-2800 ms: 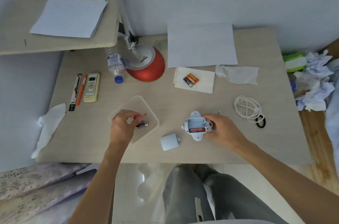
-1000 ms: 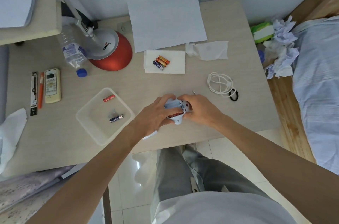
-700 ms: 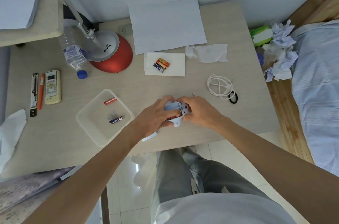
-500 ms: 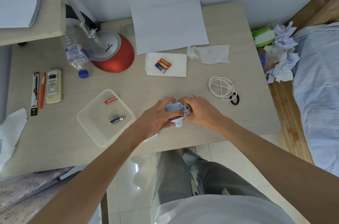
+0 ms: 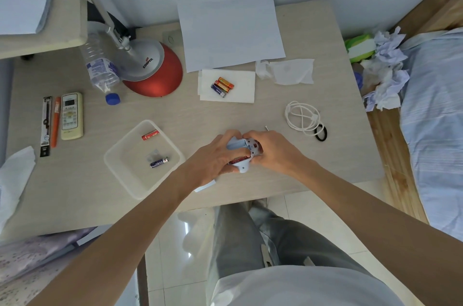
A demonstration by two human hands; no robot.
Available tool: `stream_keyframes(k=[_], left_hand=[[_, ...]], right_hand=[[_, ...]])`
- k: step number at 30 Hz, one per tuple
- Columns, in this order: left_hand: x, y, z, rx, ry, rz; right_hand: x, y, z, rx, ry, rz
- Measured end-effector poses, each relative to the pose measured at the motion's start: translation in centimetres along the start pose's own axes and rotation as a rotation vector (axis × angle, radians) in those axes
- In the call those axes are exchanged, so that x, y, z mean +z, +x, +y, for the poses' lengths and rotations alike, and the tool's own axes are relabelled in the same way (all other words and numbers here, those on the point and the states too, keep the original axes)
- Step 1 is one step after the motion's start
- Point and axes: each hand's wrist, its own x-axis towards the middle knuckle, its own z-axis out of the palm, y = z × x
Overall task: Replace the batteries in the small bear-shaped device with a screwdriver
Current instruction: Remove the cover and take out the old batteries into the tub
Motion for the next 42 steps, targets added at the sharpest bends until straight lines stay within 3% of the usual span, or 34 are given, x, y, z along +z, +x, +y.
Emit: stream_keyframes(k=[13,20,33,42], left_hand=[[1.2,-1.1,0.1,-0.102,-0.231,0.133],[1.7,-1.6,0.8,-0.128,-0.131,0.141],[0.5,-0.6,0.1,-0.019,0.1,0.046],[0.3,0.0,0.3,0.01,0.114,0.009]], right_hand=[[-0.2,-0.1,-0.2,-0.004,0.025,0.016],[-0.3,-0.2,-0.2,-0.006,0.02,0.006],[-0.6,-0.3,-0.3,-0.009,0.002,0.002],[-0.6,-0.2,-0.5,-0.016,0.001,-0.019]])
